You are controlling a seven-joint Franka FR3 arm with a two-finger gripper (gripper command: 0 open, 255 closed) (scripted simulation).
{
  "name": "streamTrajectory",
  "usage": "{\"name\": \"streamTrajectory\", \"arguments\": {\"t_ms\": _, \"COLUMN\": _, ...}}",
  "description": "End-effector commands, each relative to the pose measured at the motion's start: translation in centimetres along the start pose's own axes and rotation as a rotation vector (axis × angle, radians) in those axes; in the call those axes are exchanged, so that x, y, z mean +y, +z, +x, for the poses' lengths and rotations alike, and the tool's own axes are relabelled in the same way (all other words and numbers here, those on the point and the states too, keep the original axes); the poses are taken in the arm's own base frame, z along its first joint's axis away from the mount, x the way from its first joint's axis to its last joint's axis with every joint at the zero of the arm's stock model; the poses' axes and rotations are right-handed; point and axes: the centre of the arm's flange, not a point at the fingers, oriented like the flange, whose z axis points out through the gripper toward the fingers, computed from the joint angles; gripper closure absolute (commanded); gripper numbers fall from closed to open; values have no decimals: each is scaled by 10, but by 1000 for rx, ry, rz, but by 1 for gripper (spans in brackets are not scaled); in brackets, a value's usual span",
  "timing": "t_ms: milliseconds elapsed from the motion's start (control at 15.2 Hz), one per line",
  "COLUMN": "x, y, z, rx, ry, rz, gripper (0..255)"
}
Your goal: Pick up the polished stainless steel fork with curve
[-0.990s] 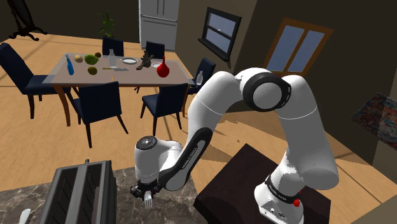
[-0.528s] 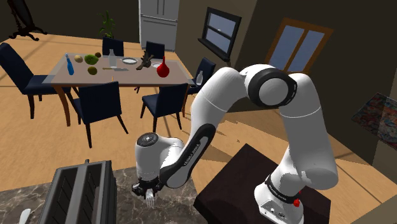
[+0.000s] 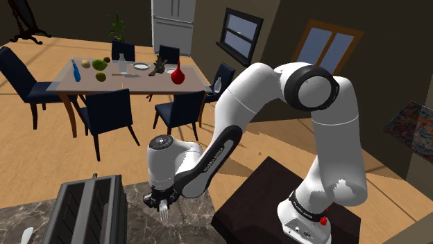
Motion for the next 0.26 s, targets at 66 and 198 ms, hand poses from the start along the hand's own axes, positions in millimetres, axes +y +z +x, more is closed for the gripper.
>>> {"name": "streamTrajectory", "arguments": {"t_ms": 66, "x": 0, "y": -16, "z": -1, "rx": 0, "ry": 0, "rz": 0, "gripper": 255}}
{"name": "streamTrajectory", "arguments": {"t_ms": 198, "x": 0, "y": -17, "z": -1, "rx": 0, "ry": 0, "rz": 0, "gripper": 255}}
